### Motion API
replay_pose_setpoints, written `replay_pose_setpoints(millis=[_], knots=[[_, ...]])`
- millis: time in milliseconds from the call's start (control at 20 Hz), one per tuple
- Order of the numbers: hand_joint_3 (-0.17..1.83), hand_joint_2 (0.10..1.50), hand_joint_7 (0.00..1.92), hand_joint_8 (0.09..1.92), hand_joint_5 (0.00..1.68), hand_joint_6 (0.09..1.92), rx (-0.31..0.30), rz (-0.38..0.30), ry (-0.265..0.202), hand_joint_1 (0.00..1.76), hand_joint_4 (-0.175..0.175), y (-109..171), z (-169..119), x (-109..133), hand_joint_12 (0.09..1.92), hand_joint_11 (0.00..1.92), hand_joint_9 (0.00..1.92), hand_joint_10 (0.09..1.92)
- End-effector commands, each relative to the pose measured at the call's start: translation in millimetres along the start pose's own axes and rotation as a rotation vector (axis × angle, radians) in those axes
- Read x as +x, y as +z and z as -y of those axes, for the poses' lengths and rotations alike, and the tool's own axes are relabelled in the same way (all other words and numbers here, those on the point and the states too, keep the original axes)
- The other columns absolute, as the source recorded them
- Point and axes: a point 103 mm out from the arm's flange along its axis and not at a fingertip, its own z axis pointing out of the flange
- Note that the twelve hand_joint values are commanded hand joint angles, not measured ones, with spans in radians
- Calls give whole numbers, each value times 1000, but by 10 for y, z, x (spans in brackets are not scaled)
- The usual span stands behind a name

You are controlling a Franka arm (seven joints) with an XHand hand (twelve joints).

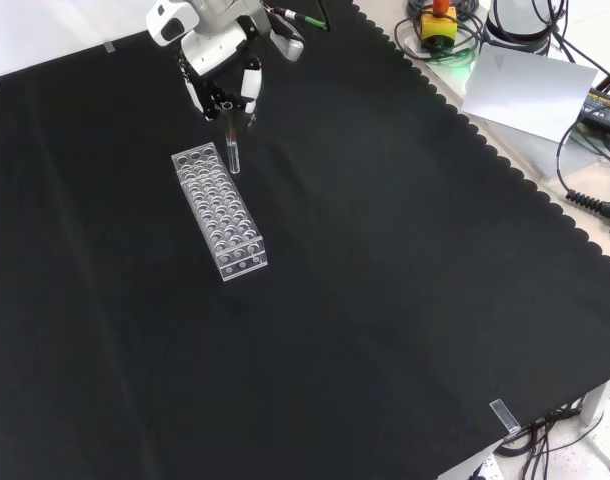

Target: Put the test tube back in the rack.

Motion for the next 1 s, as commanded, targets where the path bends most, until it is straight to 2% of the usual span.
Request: replay_pose_setpoints(millis=[50,1000], knots=[[288,776,1859,169,1487,96,1,-6,7,1433,-175,18,-33,6,898,1240,1491,155],[292,774,1860,166,1488,94,20,-12,10,1433,-175,61,-210,39,899,1240,1491,155]])
